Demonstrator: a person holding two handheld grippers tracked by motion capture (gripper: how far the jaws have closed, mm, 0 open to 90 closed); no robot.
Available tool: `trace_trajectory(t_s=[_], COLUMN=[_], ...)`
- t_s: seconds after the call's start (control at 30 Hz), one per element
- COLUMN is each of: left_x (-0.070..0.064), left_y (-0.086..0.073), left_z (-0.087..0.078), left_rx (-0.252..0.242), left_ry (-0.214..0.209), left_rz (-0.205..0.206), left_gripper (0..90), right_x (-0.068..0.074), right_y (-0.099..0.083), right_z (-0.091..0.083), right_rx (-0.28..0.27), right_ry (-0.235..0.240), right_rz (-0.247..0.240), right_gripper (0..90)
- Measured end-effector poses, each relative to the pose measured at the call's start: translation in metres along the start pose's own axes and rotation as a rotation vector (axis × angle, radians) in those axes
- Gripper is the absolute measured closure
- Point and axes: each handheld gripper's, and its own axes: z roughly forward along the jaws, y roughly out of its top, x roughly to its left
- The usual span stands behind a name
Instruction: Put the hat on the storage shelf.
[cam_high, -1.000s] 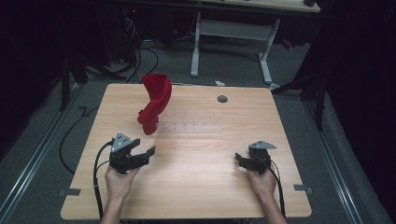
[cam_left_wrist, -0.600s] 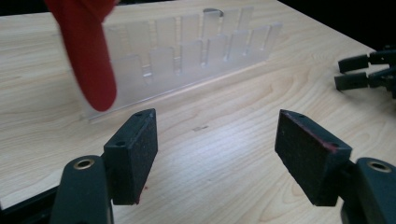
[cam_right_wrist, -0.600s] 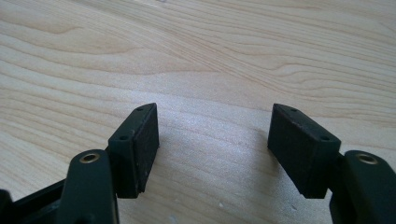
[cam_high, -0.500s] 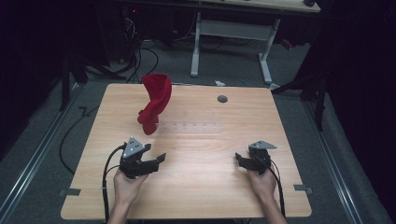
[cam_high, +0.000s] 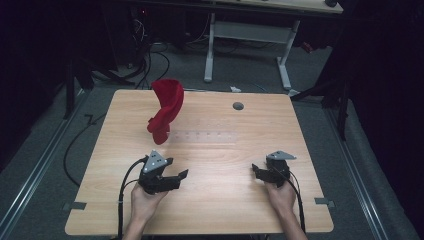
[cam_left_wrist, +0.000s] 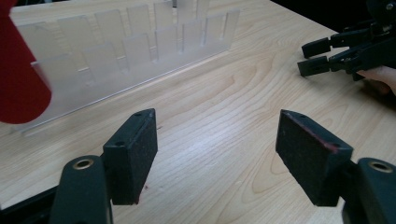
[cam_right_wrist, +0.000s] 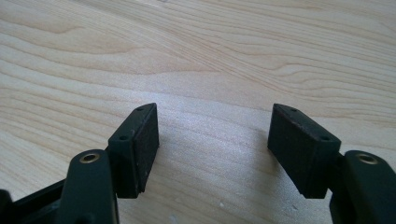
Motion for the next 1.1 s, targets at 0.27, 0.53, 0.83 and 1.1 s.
trace_trajectory(t_s=[0.27, 0.53, 0.83, 1.1], left_x=[-0.005, -0.003, 0.002, 0.008], left_y=[-0.008, -0.014, -0.018, -0.021], left_z=[0.010, 0.019, 0.031, 0.040], left_rx=[0.021, 0.040, 0.045, 0.050], left_ry=[-0.017, -0.012, 0.021, 0.064], left_rz=[-0.004, -0.005, -0.001, 0.008], left_gripper=[29.5, 29.5, 29.8, 30.0], right_x=[0.000, 0.000, 0.000, 0.000], right_y=[0.000, 0.000, 0.000, 0.000], right_z=[0.000, 0.000, 0.000, 0.000], right_rx=[-0.001, 0.000, 0.000, 0.000], right_ry=[0.000, 0.001, 0.001, 0.005], right_rz=[-0.002, -0.002, -0.001, -0.006], right_gripper=[33.9, 33.9, 33.9, 33.9])
